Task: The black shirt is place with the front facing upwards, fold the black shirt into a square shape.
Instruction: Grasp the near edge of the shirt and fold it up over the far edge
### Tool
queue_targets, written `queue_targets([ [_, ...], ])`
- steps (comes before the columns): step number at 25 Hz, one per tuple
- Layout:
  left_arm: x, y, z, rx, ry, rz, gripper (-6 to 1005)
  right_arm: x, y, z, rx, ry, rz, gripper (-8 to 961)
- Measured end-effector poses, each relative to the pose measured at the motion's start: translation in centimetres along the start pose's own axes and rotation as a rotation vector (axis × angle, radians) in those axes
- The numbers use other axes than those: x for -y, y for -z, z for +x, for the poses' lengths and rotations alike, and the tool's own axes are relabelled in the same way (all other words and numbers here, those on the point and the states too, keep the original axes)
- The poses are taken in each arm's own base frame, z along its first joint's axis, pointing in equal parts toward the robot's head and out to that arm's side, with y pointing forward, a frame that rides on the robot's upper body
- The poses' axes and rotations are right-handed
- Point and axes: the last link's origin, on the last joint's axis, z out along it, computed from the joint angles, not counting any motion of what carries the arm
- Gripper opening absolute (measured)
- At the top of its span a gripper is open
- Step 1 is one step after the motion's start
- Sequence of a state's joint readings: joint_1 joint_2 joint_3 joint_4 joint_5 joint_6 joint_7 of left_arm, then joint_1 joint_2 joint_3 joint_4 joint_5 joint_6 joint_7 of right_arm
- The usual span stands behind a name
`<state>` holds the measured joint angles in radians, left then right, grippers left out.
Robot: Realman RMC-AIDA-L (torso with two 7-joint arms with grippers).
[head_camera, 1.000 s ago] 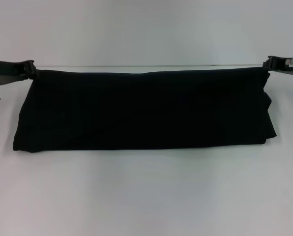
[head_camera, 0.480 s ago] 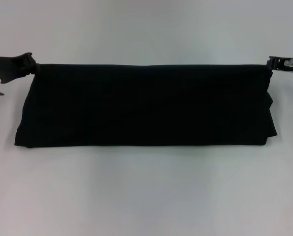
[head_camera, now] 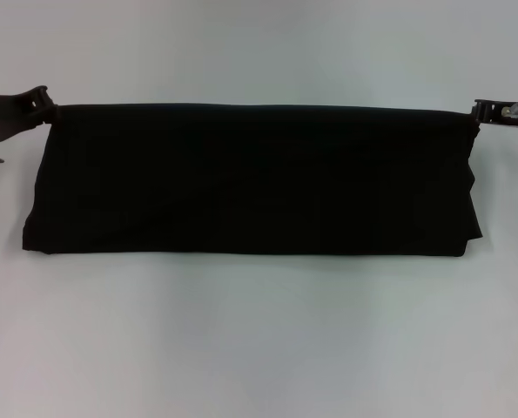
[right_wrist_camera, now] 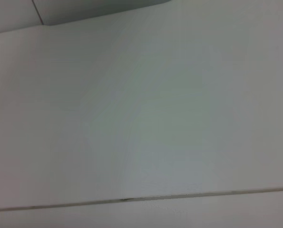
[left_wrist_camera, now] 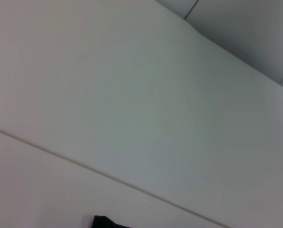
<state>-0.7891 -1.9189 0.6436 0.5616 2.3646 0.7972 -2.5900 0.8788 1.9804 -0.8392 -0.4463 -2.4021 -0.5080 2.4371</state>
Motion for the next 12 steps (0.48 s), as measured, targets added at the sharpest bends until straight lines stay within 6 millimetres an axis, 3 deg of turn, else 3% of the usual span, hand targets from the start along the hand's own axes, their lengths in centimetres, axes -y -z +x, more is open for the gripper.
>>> queue_targets([
  [12, -0.21, -0.32, -0.16, 0.011, -0.038, 0.015, 1, -0.50, -0.22, -0.20, 0.006, 0.039, 0.007, 83],
])
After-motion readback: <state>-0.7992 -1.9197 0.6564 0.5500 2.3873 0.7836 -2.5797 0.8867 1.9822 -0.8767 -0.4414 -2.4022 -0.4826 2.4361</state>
